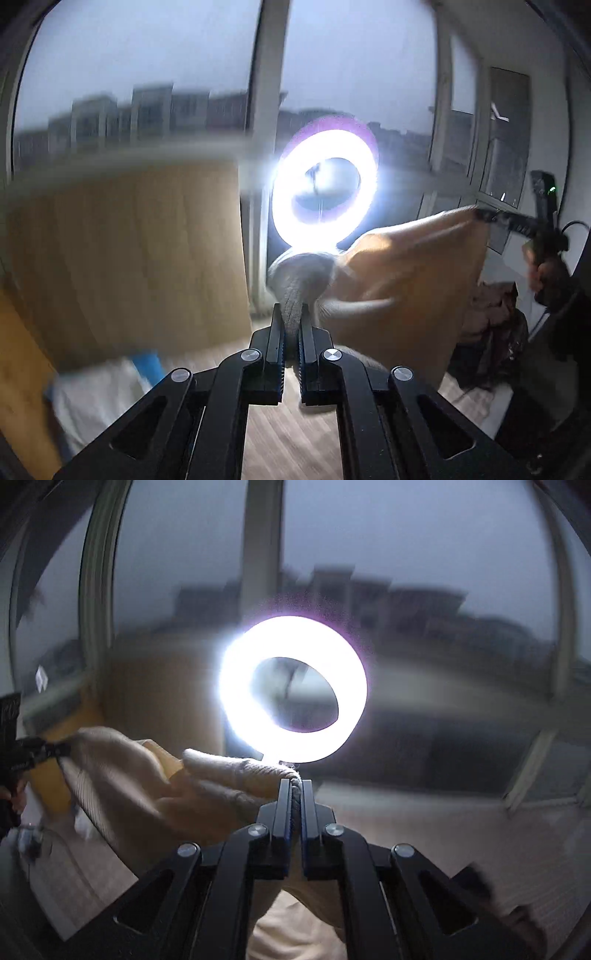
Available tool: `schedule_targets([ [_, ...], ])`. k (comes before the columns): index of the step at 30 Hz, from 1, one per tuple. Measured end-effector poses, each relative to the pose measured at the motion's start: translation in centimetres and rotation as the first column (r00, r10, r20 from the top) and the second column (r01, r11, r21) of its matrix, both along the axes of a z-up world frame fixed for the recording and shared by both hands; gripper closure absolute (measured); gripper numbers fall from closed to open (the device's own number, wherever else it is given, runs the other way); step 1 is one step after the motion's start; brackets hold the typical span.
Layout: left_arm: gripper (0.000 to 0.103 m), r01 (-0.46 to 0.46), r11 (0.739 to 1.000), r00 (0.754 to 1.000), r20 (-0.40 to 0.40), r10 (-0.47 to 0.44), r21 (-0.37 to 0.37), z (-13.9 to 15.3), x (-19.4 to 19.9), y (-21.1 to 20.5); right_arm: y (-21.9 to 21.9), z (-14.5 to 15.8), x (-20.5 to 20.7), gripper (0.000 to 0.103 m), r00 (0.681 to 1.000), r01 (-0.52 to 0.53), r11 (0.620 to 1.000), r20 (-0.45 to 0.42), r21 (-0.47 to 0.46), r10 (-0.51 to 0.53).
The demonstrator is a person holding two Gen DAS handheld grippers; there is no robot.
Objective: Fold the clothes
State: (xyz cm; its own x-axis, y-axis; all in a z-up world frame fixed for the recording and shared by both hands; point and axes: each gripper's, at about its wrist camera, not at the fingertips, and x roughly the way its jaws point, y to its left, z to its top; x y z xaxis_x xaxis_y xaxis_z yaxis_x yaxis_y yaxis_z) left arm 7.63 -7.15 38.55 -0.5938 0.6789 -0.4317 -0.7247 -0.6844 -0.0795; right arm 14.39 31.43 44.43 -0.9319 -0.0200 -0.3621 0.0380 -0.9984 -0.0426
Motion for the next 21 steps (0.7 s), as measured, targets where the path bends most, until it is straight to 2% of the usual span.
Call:
schedule_targets([
  [3, 0.098, -0.001, 1.000, 0.996, -0.093, 0.003, 0.021, 5.0, 1.4, -1.3, 0.8, 4.7, 3.9, 0.100, 0.994, 0.028, 1.000, -0.105, -0.008, -0.028],
  [5, 0.098, -0.007, 1.000, 0.988, -0.155, 0.011, 0.031, 7.8, 2.6, -2.4, 1.0, 6.6, 6.1, 0.100, 0.985, 0.049, 0.999, -0.163, -0.018, -0.052],
  [10, 0.098, -0.011, 0.998, 0.957, -0.288, 0.031, 0.069, 12.6, 6.8, -6.0, 1.1, 8.8, 11.1, 0.103, 0.951, 0.070, 0.995, -0.296, -0.071, -0.088],
  [12, 0.098, -0.005, 0.997, 0.958, -0.286, 0.026, 0.075, 13.2, 7.7, -7.0, 1.5, 9.2, 12.4, 0.103, 0.942, 0.046, 0.992, -0.325, -0.117, -0.082],
  [14, 0.098, -0.019, 0.999, 0.970, -0.243, 0.025, 0.028, 11.6, 6.8, -6.5, 1.5, 8.3, 12.1, 0.103, 0.952, 0.060, 0.988, -0.289, -0.139, -0.098],
  [16, 0.098, -0.034, 0.996, 0.986, -0.163, 0.020, -0.080, 7.6, 4.9, -5.2, 0.6, 4.1, 9.0, 0.103, 0.991, 0.013, 0.992, -0.128, -0.126, -0.029],
  [17, 0.098, -0.035, 0.990, 0.994, -0.112, 0.020, -0.138, 5.1, 3.8, -4.7, 0.0, 1.7, 7.1, 0.103, 0.999, -0.020, 0.993, -0.032, -0.121, 0.017],
  [19, 0.098, -0.048, 0.969, 0.998, 0.032, 0.058, -0.242, -1.4, 1.2, -4.5, -1.8, -3.7, 3.7, 0.102, 0.982, -0.086, 0.988, 0.154, -0.125, 0.105],
  [21, 0.098, -0.073, 0.944, 0.974, 0.181, 0.137, -0.321, -8.4, -1.7, -5.3, -5.0, -10.4, 1.0, 0.101, 0.929, -0.142, 0.977, 0.321, -0.156, 0.186],
])
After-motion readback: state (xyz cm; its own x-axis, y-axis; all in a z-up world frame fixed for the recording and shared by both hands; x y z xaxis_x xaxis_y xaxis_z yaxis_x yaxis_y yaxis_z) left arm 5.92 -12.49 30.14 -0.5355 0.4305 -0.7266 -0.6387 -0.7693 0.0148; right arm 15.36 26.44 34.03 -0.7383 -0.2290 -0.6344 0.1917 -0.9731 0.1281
